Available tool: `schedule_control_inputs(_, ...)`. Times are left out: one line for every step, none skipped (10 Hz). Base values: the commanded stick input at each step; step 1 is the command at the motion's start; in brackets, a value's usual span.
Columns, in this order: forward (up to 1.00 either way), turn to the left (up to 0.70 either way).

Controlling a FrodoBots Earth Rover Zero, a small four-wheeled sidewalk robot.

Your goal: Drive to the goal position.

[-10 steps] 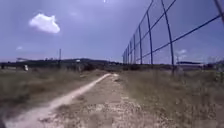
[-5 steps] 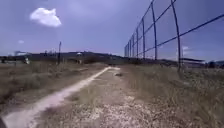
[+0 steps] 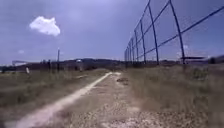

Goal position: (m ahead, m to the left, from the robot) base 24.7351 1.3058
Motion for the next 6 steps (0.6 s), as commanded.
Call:
schedule_control_inputs(0.70, 0.00)
schedule_control_inputs(0.70, 0.00)
schedule_control_inputs(0.70, 0.00)
schedule_control_inputs(0.70, 0.00)
schedule_control_inputs(0.70, 0.01)
schedule_control_inputs(0.70, 0.08)
